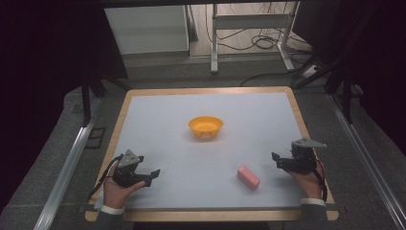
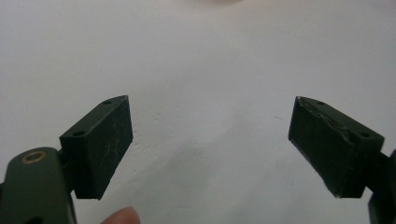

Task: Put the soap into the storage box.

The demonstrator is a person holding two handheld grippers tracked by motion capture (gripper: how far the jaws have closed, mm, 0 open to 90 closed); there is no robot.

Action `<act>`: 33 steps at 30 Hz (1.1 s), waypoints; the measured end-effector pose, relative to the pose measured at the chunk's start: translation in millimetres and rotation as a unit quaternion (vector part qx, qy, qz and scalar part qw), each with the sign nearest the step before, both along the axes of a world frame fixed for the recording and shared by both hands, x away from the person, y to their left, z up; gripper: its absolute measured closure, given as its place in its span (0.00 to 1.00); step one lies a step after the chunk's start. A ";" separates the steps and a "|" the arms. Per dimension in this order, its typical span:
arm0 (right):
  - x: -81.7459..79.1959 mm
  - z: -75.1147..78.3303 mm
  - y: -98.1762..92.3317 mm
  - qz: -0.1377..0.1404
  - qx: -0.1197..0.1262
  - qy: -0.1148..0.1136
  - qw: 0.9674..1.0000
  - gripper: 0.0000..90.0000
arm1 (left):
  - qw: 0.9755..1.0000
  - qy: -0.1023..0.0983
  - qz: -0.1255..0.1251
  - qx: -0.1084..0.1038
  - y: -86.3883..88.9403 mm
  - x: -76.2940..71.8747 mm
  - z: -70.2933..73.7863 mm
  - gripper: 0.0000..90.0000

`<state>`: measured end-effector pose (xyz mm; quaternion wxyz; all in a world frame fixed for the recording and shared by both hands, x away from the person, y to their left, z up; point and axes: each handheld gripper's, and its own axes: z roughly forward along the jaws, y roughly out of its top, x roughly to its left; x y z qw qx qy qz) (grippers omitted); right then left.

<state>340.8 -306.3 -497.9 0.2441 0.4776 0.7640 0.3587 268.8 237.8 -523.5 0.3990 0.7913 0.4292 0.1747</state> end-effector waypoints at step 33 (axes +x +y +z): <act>5.7 1.5 -3.7 0.021 0.002 0.017 1.000 0.22 | 1.000 0.007 -0.013 -0.009 -8.9 3.6 -2.7 0.16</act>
